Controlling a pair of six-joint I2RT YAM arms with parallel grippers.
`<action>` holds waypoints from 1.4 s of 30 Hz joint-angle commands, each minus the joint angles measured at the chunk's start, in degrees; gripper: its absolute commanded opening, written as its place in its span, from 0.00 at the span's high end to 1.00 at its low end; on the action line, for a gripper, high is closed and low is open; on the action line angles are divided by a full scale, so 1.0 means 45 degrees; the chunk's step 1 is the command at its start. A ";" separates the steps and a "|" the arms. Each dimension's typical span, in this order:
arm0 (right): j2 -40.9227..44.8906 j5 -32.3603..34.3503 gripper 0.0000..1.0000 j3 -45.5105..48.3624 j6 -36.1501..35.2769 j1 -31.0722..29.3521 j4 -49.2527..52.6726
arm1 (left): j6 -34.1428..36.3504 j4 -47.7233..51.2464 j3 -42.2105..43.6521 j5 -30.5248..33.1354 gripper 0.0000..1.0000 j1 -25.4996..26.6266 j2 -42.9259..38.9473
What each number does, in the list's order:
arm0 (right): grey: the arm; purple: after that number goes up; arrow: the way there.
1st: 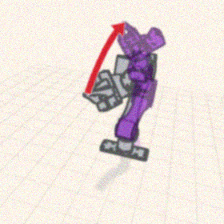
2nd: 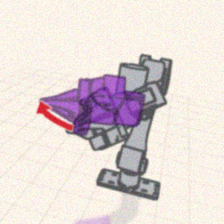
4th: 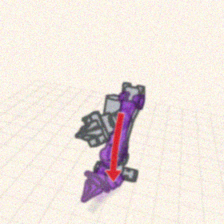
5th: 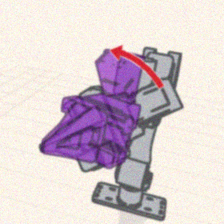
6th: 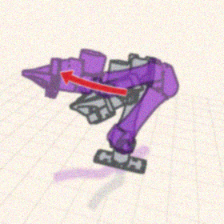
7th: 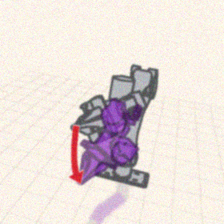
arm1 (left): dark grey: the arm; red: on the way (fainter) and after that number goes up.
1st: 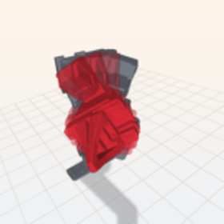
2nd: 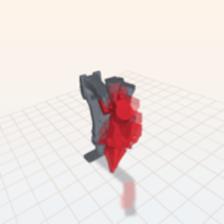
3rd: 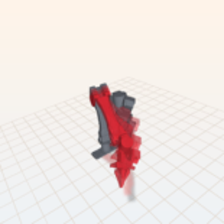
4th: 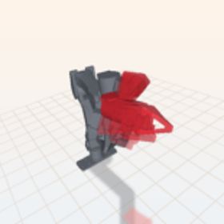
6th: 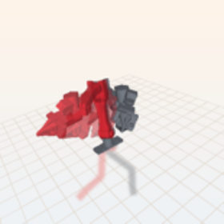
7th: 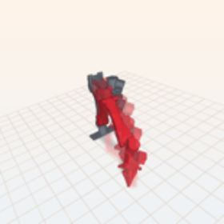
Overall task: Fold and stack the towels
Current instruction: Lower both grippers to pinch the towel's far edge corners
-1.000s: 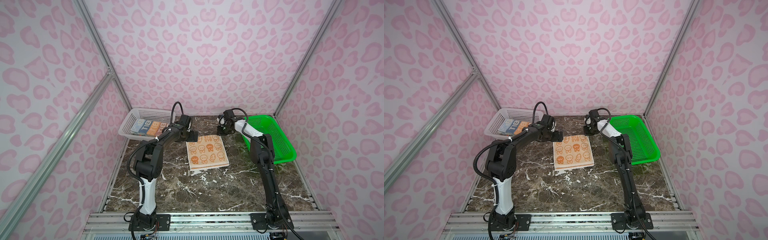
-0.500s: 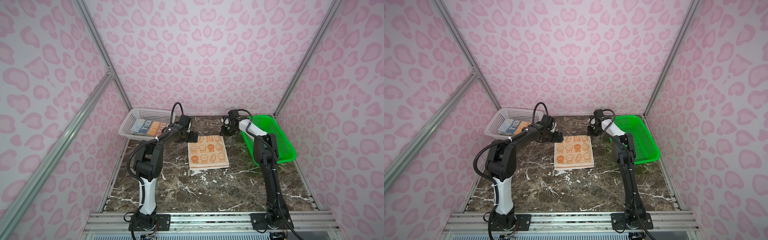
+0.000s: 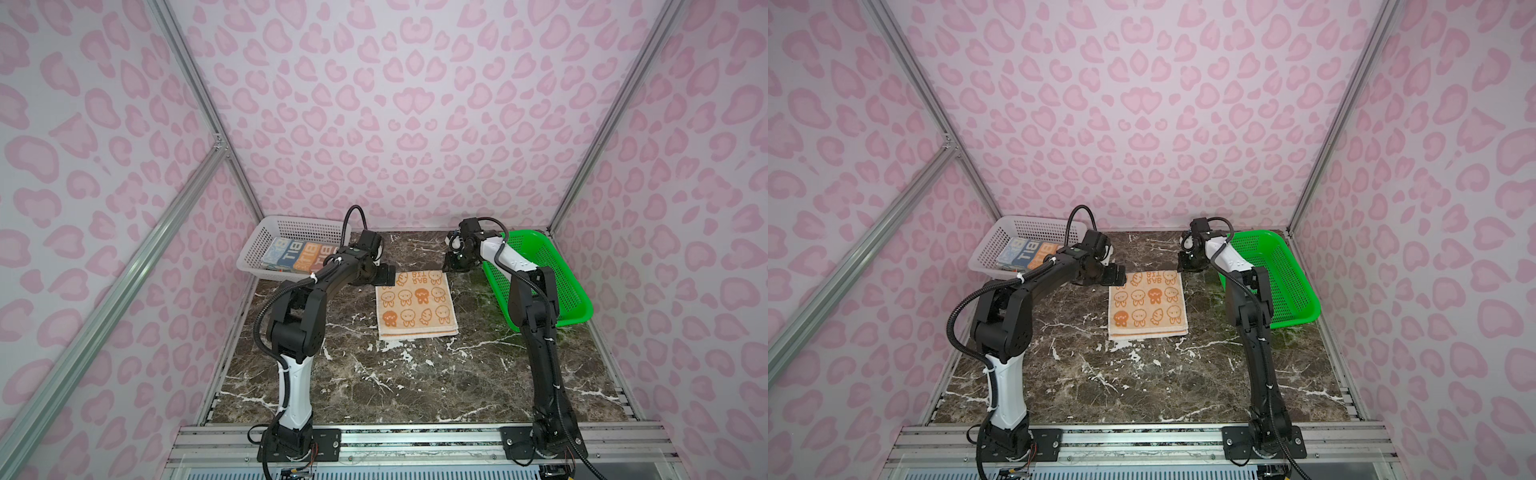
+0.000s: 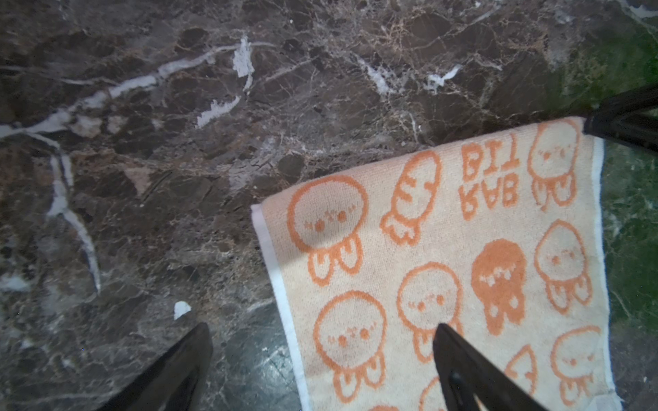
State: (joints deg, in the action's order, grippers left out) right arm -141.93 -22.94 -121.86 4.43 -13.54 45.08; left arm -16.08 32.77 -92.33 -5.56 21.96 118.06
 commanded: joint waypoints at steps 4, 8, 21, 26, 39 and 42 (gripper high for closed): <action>-0.0505 0.0312 0.78 -0.0128 -0.0409 -0.0324 0.0807 | 0.0120 0.0083 -0.0046 0.0102 0.02 -0.0053 0.0148; -0.0536 0.0349 0.84 -0.0146 -0.0404 -0.0330 0.0890 | 0.0084 0.0205 -0.0205 -0.0011 0.02 -0.0217 0.0347; -0.0432 0.0293 1.00 -0.0187 -0.0417 -0.0301 0.0881 | 0.0688 0.1522 -0.3030 -0.0200 0.13 -0.0785 0.2455; -0.0414 0.0273 1.00 -0.0204 -0.0417 -0.0303 0.0920 | 0.0836 0.1798 -0.3670 -0.0579 0.29 -0.1022 0.2918; -0.0436 0.0216 1.00 -0.0268 -0.0322 -0.0321 0.0937 | 0.1322 0.1892 -0.3969 -0.1547 0.45 -0.1111 0.3813; -0.0336 0.0176 1.00 -0.0156 -0.0320 -0.0334 0.0828 | 0.1296 0.1875 -0.4107 -0.1615 0.51 -0.1124 0.4102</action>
State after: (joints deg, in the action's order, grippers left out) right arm -143.06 -23.00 -123.35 3.25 -14.94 46.39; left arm -10.37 40.05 -110.30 -12.03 16.99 134.91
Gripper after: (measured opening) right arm 0.052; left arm 0.491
